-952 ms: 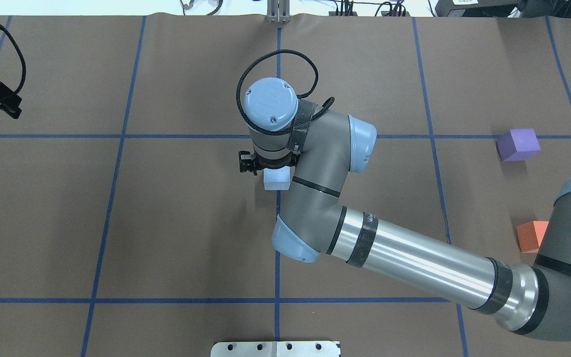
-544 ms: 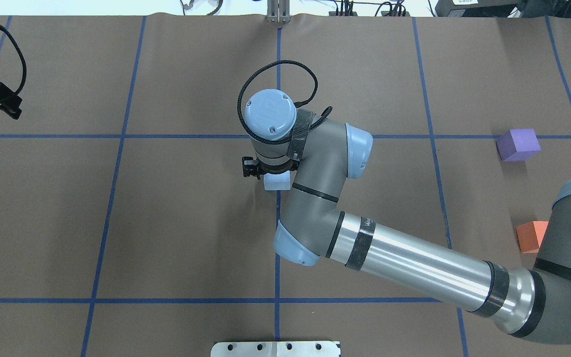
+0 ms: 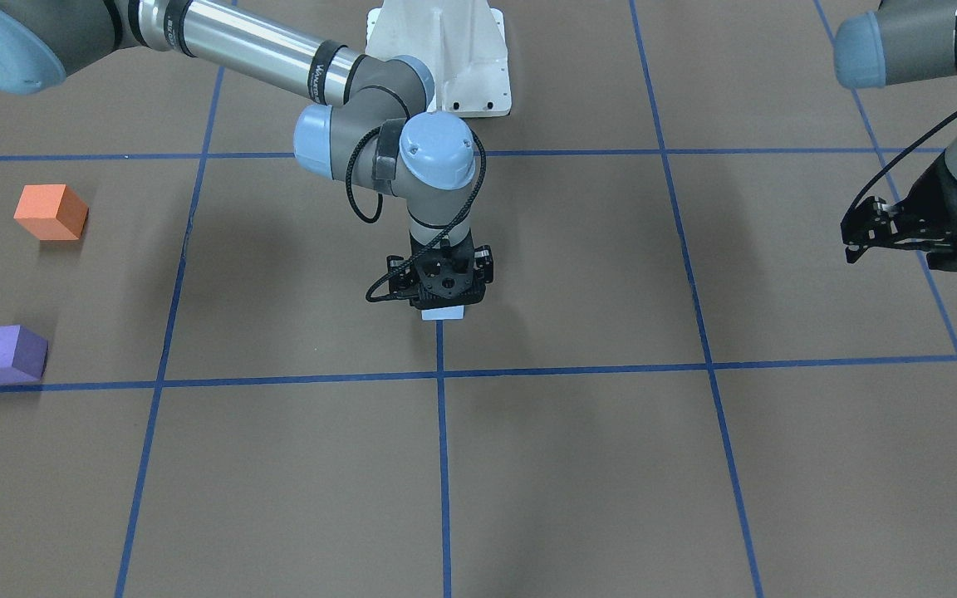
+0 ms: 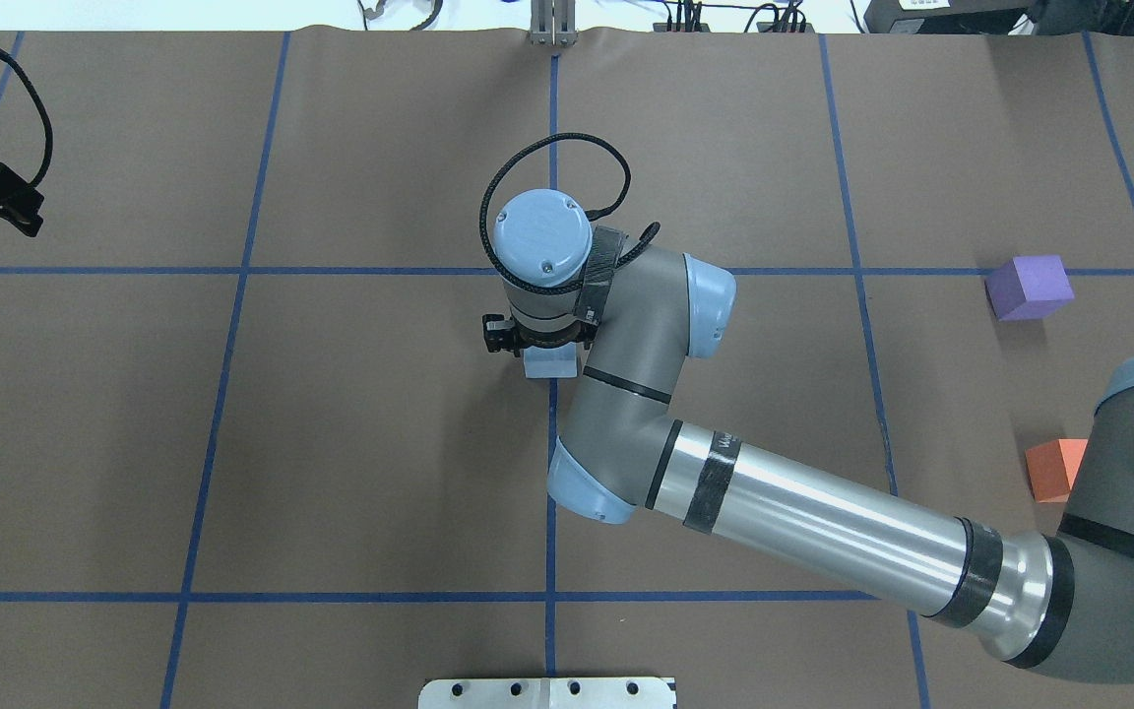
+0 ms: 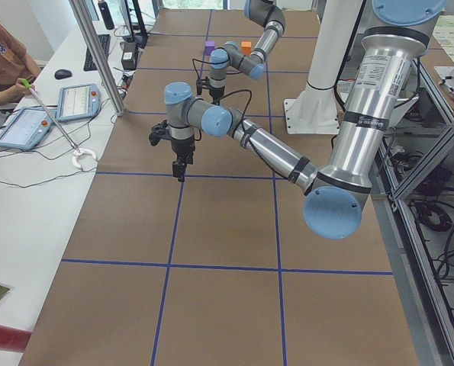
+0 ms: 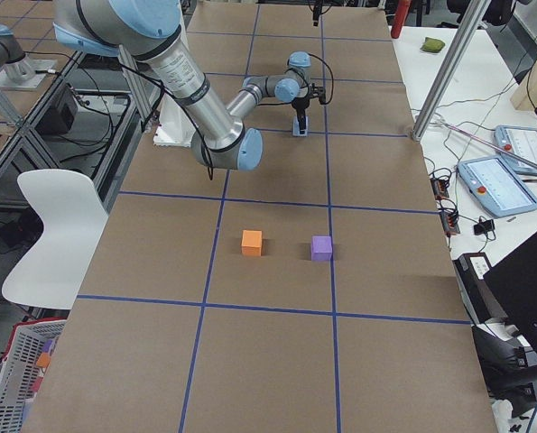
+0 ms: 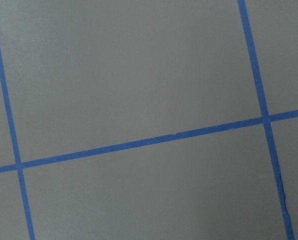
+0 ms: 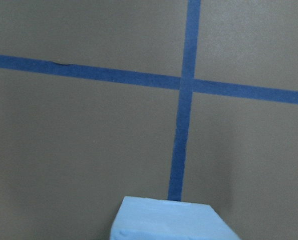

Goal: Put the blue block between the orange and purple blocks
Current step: 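Carry the light blue cube with the right gripper toward the purple cube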

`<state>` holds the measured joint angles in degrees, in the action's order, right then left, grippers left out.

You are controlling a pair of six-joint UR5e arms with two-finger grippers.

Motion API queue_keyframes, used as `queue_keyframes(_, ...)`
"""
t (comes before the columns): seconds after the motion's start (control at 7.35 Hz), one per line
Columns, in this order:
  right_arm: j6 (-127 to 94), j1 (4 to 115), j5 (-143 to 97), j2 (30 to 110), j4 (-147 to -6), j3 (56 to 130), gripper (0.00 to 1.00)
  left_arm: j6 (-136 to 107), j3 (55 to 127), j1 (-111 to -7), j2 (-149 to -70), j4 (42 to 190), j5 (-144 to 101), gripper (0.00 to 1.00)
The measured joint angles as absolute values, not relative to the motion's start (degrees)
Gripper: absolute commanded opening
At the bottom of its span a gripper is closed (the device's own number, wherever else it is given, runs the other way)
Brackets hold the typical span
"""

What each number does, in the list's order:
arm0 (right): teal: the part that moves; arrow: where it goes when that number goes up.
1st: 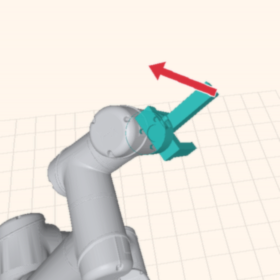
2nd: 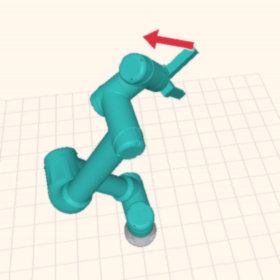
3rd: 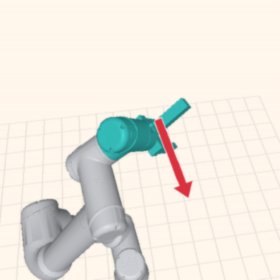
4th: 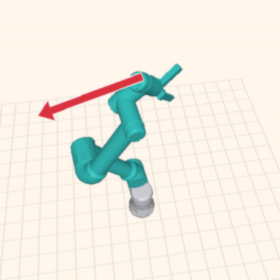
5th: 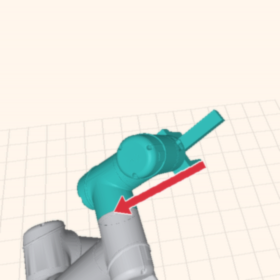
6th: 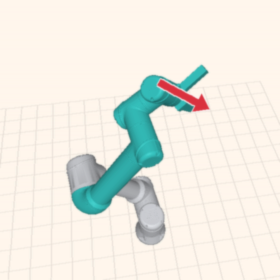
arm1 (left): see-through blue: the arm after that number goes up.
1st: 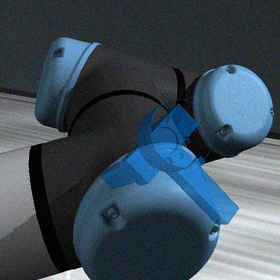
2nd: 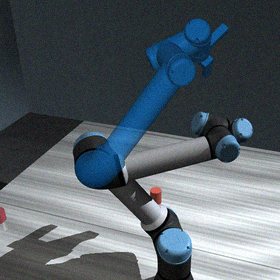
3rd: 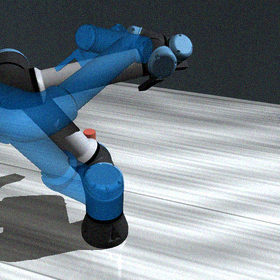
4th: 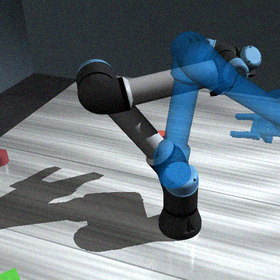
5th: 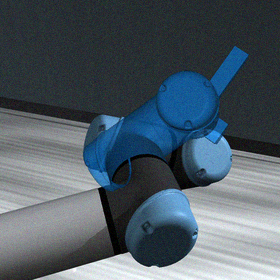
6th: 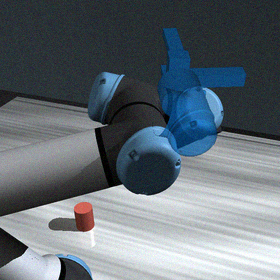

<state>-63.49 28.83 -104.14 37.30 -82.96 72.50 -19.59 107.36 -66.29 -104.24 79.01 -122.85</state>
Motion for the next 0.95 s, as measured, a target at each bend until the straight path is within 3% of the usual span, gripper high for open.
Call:
queue_keyframes(0.41, -64.27, 29.34, -107.99, 37.73, -85.37, 75.89, 0.0, -19.76, 107.5, -66.19, -104.33, 79.01, -123.13, 1.0)
queue_keyframes(0.68, -63.78, 32.7, -109.12, 40.78, -93.91, 86.83, 0.0, -19.77, 107.63, -66.18, -104.39, 78.96, -123.21, 1.0)
queue_keyframes(0.95, -61.22, 40.37, -111.02, 51.54, -97.05, 101.02, 0.0, -19.93, 107.97, -66.19, -104.41, 78.89, -123.22, 1.0)
